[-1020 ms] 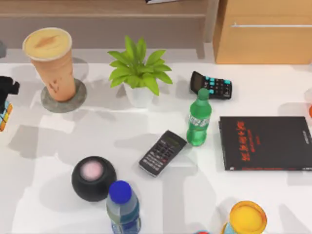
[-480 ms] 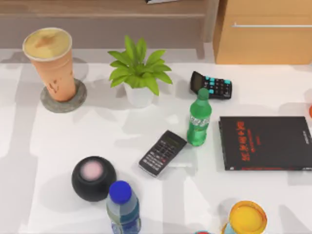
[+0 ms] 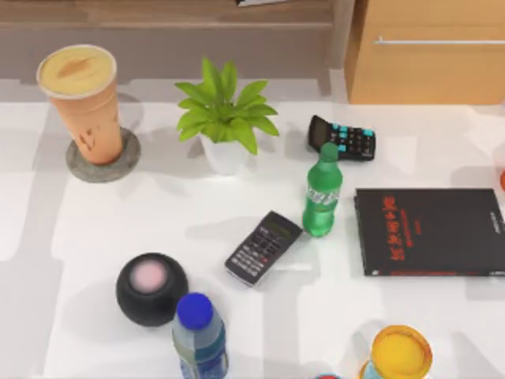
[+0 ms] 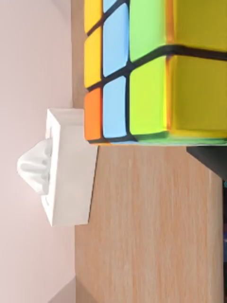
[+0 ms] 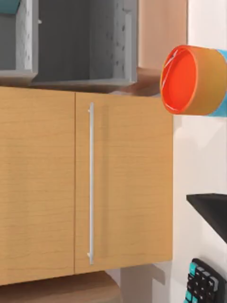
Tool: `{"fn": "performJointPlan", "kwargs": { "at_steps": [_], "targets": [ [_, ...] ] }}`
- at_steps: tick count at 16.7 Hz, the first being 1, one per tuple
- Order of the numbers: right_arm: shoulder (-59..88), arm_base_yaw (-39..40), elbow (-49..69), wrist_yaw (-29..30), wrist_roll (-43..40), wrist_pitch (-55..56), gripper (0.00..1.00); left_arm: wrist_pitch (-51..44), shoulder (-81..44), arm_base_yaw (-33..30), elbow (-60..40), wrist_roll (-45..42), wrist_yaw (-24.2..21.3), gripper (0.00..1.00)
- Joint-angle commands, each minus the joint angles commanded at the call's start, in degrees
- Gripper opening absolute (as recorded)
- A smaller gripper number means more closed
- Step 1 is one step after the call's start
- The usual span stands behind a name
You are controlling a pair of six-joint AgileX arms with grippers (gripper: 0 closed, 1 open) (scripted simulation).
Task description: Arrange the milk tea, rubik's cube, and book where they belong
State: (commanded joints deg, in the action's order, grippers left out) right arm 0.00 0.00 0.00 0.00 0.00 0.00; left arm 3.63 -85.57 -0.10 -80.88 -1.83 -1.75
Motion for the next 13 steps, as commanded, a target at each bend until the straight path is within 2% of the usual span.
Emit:
{"fn": "performJointPlan", "kwargs": {
  "at_steps": [3,8,13],
  "targets": [
    [0.0,0.0,0.0,0.0,0.0,0.0,1.0,3.18,-0.8,-0.39,1.18,1.08,0.23,0.0],
    [0.0,0.0,0.0,0.0,0.0,0.0,1.0,3.1,-0.71,-0.22,0.91,0.96,0.31,0.0],
    [0.0,0.0,0.0,0.0,0.0,0.0,1.0,3.55,-3.55,-3.99,-6.66,2.28,2.6,0.0]
  ]
}}
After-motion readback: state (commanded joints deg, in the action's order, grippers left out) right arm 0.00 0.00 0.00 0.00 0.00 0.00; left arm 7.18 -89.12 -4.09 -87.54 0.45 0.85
